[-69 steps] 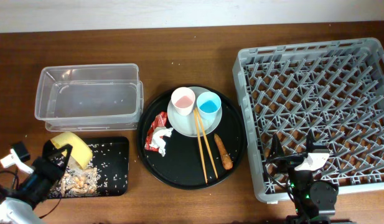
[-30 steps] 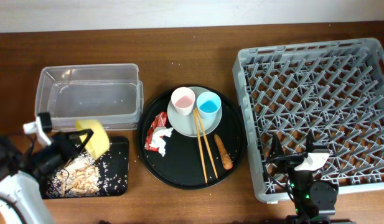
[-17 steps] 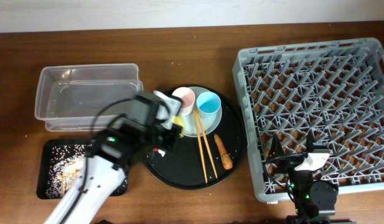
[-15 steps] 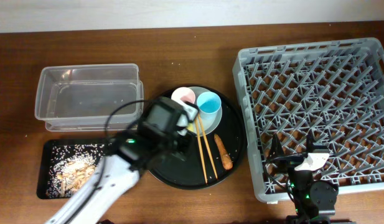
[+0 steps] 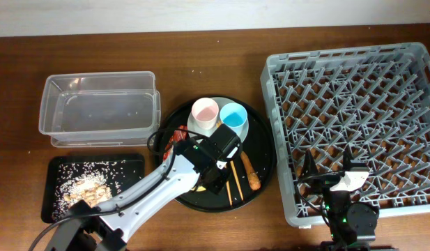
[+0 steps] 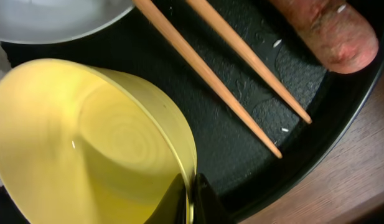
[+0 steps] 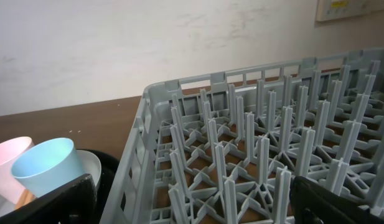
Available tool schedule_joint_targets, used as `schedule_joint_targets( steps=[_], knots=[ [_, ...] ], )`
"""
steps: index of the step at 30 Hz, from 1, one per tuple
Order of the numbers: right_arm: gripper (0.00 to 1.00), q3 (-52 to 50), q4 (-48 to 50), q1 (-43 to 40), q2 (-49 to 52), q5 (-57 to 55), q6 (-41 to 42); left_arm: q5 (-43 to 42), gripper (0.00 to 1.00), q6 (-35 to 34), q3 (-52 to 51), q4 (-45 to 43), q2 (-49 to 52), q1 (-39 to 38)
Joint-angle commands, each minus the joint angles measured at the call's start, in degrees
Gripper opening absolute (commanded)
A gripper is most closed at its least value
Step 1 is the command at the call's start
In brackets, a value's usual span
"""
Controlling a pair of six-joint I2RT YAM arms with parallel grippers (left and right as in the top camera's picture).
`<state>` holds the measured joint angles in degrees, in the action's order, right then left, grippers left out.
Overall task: Sort waste into correct bins and load items into the dishwasher rack
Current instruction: 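Return the empty yellow bowl to the round tray with left gripper, then grasp the white tissue and drop it into the clear bin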
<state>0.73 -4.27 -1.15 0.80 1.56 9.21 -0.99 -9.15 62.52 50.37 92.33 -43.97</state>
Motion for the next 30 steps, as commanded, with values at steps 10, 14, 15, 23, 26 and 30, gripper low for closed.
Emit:
schedule_joint_targets(
  steps=[10, 14, 15, 23, 26, 30],
  knots=[
    [0.98, -0.4, 0.0, -0.4, -0.4, 0.1, 0.2, 6.9, 0.34, -0.3, 7.1, 4.4, 0.3, -0.1],
    [0.98, -0.4, 0.0, -0.4, -0.4, 0.1, 0.2, 14.1, 0.47, -0.7, 7.5, 5.4, 0.3, 4.5],
    [0.98, -0.4, 0.0, -0.4, -0.4, 0.1, 0.2, 14.1, 0.47, -0.7, 7.5, 5.7, 0.3, 7.6],
    [0.98, -0.4, 0.0, -0.4, -0.4, 0.1, 0.2, 13.7, 0.46, -0.6, 4.8, 0.0, 3.7, 17.9],
    [0.98, -0.4, 0.0, -0.4, -0.4, 0.1, 0.2, 13.7, 0.46, -0.6, 4.1, -1.1, 6.8, 17.9],
    [0.98, -0.4, 0.0, -0.4, -0.4, 0.1, 0.2, 13.7, 0.45, -0.7, 4.1, -2.3, 11.3, 17.9]
  ],
)
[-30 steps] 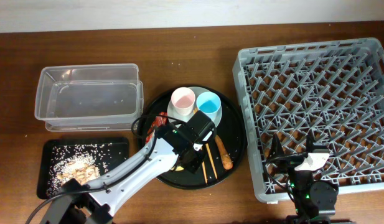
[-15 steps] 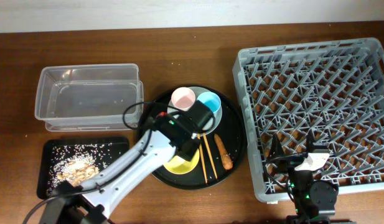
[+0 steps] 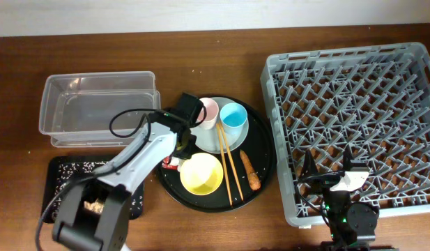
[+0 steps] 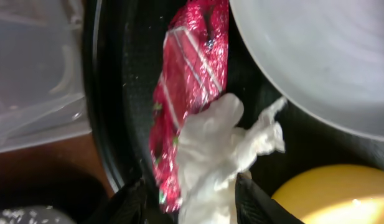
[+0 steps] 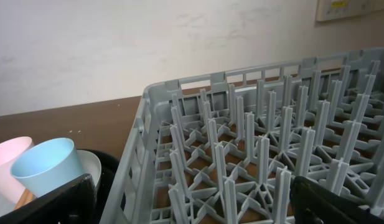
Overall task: Sort waste into correct bins and load items into the dishwasher rack
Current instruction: 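Grasp the white tissue and drop it into the clear bin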
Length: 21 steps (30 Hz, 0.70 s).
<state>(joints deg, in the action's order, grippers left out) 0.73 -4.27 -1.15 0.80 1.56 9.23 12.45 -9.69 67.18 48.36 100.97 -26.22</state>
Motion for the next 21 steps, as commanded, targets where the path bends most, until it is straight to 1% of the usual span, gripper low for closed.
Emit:
schedule_joint_targets(
  steps=[1, 2, 3, 4, 5, 7, 11, 13, 15, 17, 18, 20, 21],
  knots=[
    [0.98, -0.4, 0.0, -0.4, -0.4, 0.1, 0.2, 0.2, 0.45, -0.1, -0.6, -0.4, 3.7, 0.1],
    [0.98, -0.4, 0.0, -0.4, -0.4, 0.1, 0.2, 0.2, 0.36, -0.1, -0.6, -0.4, 4.3, 0.1],
    [0.98, -0.4, 0.0, -0.4, -0.4, 0.1, 0.2, 0.3, 0.13, -0.1, -0.6, -0.4, 4.5, 0.1],
    [0.98, -0.4, 0.0, -0.4, -0.4, 0.1, 0.2, 0.3, 0.03, -0.1, -0.5, -0.4, 4.5, 0.1],
    [0.98, -0.4, 0.0, -0.4, -0.4, 0.1, 0.2, 0.3, 0.0, -0.1, -0.5, -0.3, 4.4, 0.1],
    [0.98, -0.4, 0.0, -0.4, -0.4, 0.1, 0.2, 0.5, 0.0, -0.1, 0.6, 1.0, 4.1, 0.1],
    [0.98, -0.4, 0.0, -0.4, -0.4, 0.1, 0.2, 0.9, 0.0, -0.1, 9.9, 8.2, -0.3, 0.5],
    [0.99, -0.4, 0.0, -0.4, -0.4, 0.1, 0.2, 0.9, 0.0, -0.1, 15.3, 9.2, -3.7, 1.0],
    [0.98, -0.4, 0.0, -0.4, -0.4, 0.1, 0.2, 2.0, 0.0, -0.1, 18.0, 9.1, -6.0, 2.4],
    [0.98, -0.4, 0.0, -0.4, -0.4, 0.1, 0.2, 6.1, 0.0, -0.1, 18.6, 8.2, -7.1, 6.3],
    [0.98, -0.4, 0.0, -0.4, -0.4, 0.1, 0.2, 6.2, 0.0, -0.3, 18.5, 7.2, -6.9, 9.3],
    [0.98, -0.4, 0.0, -0.4, -0.4, 0.1, 0.2, 6.2, 0.0, -3.7, 18.0, 4.0, -5.7, 15.5],
    [0.98, -0.4, 0.0, -0.4, -0.4, 0.1, 0.2, 6.2, 0.0, -3.8, 18.0, 2.4, -4.9, 17.7]
  ],
)
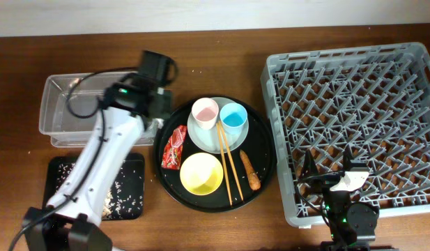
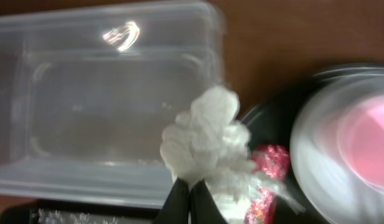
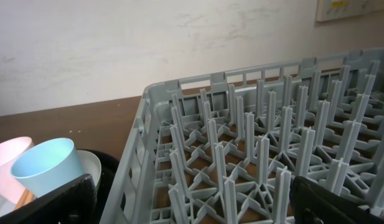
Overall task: Sort waste into correct bins and load items into the dishwasher rack
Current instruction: 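Grasp the white tissue and drop it into the clear bin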
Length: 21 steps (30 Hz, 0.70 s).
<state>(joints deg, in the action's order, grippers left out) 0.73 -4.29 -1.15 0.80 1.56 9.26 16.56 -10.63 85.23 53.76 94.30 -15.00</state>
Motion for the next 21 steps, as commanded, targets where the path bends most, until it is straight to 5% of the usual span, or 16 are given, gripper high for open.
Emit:
schedule_joint_targets(
  steps=[1, 3, 4, 6, 7, 11, 15, 17, 21],
  knots=[
    [0.98, -0.4, 0.0, -0.4, -0.4, 0.1, 0.2, 2.1, 0.0, -2.8, 0.0, -5.0, 3.0, 9.0],
    [0.98, -0.4, 0.0, -0.4, -0.4, 0.1, 0.2, 1.4, 0.01, -2.8, 0.0, -8.0, 6.1, 13.4],
    [0.98, -0.4, 0.0, -0.4, -0.4, 0.1, 0.2, 0.0, 0.14, -2.8, 0.0, -8.4, 7.3, 15.0],
    [0.98, -0.4, 0.0, -0.4, -0.4, 0.1, 0.2, -3.5, 0.87, -2.8, 0.0, -8.6, 9.2, 17.8],
    [0.98, -0.4, 0.0, -0.4, -0.4, 0.1, 0.2, -3.7, 0.95, -2.8, 0.1, -8.8, 9.1, 18.3],
    [0.98, -0.4, 0.0, -0.4, -0.4, 0.1, 0.2, -9.9, 0.83, -2.6, 2.7, -8.5, 5.1, 17.3],
    [0.98, -0.4, 0.0, -0.4, -0.4, 0.1, 0.2, -10.8, 0.84, -2.6, 2.7, -7.8, 2.7, 14.8],
    [0.98, -0.4, 0.0, -0.4, -0.4, 0.1, 0.2, -11.5, 0.7, -2.6, 2.7, -3.4, 2.8, 13.7],
    [0.98, -0.4, 0.0, -0.4, -0.4, 0.1, 0.2, -11.7, 0.7, -2.6, 2.7, 1.2, 2.8, 10.4]
  ],
)
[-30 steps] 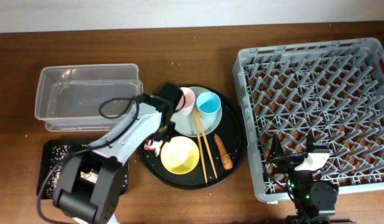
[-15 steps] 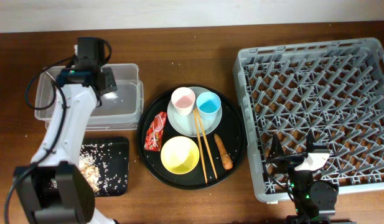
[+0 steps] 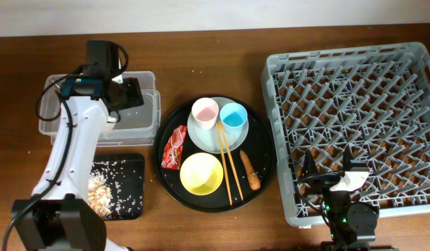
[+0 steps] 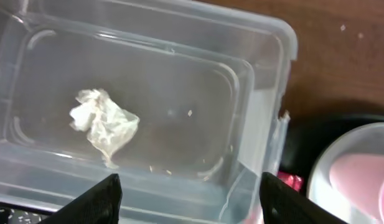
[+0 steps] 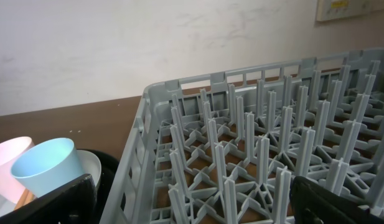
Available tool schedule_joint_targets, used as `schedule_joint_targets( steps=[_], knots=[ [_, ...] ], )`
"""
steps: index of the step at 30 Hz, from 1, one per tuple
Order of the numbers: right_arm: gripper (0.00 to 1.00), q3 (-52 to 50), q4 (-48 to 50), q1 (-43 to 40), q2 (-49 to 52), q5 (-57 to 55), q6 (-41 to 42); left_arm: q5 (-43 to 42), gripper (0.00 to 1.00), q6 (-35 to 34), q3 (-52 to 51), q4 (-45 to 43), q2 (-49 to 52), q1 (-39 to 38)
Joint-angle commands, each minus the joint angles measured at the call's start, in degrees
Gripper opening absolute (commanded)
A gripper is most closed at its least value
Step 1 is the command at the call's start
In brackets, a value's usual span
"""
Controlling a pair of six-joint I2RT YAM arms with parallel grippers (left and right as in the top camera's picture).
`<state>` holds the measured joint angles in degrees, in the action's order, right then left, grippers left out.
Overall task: Sort waste into correct bins and load items into the dishwasher rack
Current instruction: 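Grasp the white tissue and drop it into the clear bin, then grasp the red wrapper with left gripper and drop it in bin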
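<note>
A crumpled white tissue (image 4: pixel 103 124) lies inside the clear plastic bin (image 3: pixel 61 131), whose rim (image 4: pixel 285 43) shows in the left wrist view. My left gripper (image 3: pixel 125 94) hangs open above the bin's right half, with nothing between its fingers (image 4: pixel 98 200). The round black tray (image 3: pixel 265 164) holds a pink cup (image 3: pixel 205 111), a blue cup (image 3: pixel 233 115), a yellow bowl (image 3: pixel 201 173), chopsticks (image 3: pixel 227 164), a red wrapper (image 3: pixel 175 146) and a brown piece of food (image 3: pixel 250 171). My right gripper (image 3: pixel 329 176) rests open at the front edge of the grey dishwasher rack (image 3: pixel 354 104).
A square black tray (image 3: pixel 131 162) with scattered rice and food scraps sits in front of the clear bin. The two cups stand on a white plate (image 3: pixel 201 129) in the round tray. Bare wooden table lies between the tray and the rack.
My left gripper was shut on the tissue over the bin's right edge. Now it is open further left over the bin, and the tissue lies on the bin's floor. The right arm is unchanged.
My left gripper was low at the yellow bowl in the round tray. Then it stood open around the tissue beside the red wrapper. Then it held the tissue at the bin's edge, and now the tissue lies in the bin. The right arm stayed still.
</note>
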<state>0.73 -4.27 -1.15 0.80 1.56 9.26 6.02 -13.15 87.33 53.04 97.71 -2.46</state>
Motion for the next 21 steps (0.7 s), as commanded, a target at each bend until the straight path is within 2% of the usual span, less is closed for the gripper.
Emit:
schedule_joint_targets(
  steps=[1, 5, 8, 12, 15, 16, 17, 18, 19, 20, 21],
  knots=[
    [0.98, -0.4, 0.0, -0.4, -0.4, 0.1, 0.2, -1.4, 0.7, -0.1, 0.6, 3.2, -0.7, -3.3],
    [0.98, -0.4, 0.0, -0.4, -0.4, 0.1, 0.2, -1.4, 0.69, -0.1, 0.6, 8.2, -0.7, -9.7],
    [0.98, -0.4, 0.0, -0.4, -0.4, 0.1, 0.2, -1.3, 0.64, -0.1, 0.5, 11.8, -0.7, -15.5],
    [0.98, -0.4, 0.0, -0.4, -0.4, 0.1, 0.2, -1.3, 0.6, -0.2, -0.4, 12.9, -0.7, -19.5],
    [0.98, -0.4, 0.0, -0.4, -0.4, 0.1, 0.2, -1.1, 0.61, -3.7, -3.6, 11.0, -0.7, -19.9],
    [0.98, -0.4, 0.0, -0.4, -0.4, 0.1, 0.2, -1.2, 0.62, -4.4, -4.5, 10.3, -0.7, -19.9],
    [0.98, -0.4, 0.0, -0.4, -0.4, 0.1, 0.2, -1.7, 0.79, -4.9, -5.8, 9.3, -0.7, -19.9],
    [0.99, -0.4, 0.0, -0.4, -0.4, 0.1, 0.2, -3.1, 0.78, -4.9, -7.4, 8.3, -0.7, -20.0],
    [0.98, -0.4, 0.0, -0.4, -0.4, 0.1, 0.2, -3.8, 0.63, -4.9, -8.7, 7.8, -0.7, -20.1],
    [0.98, -0.4, 0.0, -0.4, -0.4, 0.1, 0.2, -3.7, 0.54, -4.9, -10.1, 7.0, -0.7, -20.3],
    [0.98, -0.4, 0.0, -0.4, -0.4, 0.1, 0.2, -3.7, 0.53, -4.9, -11.3, 6.1, -0.7, -20.6]
  ],
)
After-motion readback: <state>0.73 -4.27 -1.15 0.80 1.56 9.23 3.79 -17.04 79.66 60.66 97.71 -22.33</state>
